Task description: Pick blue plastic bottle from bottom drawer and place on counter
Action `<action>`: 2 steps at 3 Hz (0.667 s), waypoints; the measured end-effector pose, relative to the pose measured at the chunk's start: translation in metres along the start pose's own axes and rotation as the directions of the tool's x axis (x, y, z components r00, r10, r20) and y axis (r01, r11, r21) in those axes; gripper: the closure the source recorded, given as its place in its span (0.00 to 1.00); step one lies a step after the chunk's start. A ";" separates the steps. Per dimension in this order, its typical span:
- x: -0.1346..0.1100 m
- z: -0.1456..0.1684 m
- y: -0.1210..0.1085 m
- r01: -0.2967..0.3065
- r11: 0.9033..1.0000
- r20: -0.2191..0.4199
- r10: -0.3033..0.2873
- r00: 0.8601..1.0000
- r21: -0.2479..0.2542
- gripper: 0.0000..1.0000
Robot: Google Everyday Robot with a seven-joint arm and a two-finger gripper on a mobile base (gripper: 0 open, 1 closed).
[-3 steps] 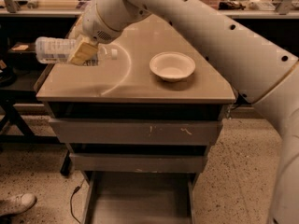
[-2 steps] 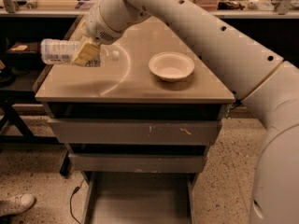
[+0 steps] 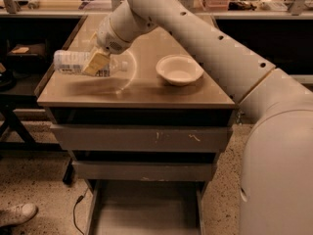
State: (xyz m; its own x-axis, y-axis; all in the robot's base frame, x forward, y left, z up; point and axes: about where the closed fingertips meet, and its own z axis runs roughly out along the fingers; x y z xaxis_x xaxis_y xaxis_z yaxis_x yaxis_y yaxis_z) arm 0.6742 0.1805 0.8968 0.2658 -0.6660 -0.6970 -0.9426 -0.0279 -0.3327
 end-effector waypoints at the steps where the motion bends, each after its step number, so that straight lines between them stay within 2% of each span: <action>1: 0.012 0.015 -0.001 -0.012 0.999 -0.029 0.011 1.000 -0.034 1.00; 2: 0.019 0.025 -0.001 -0.016 0.998 -0.061 0.012 0.998 -0.062 1.00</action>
Offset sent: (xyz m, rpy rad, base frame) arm 0.0180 0.0050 -0.0357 -0.1141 0.0681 0.0150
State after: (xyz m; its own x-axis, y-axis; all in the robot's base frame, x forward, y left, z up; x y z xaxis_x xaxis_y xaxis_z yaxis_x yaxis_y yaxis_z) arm 0.6855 0.1869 0.8684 0.2412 -0.7105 -0.6611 -0.9575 -0.0632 -0.2814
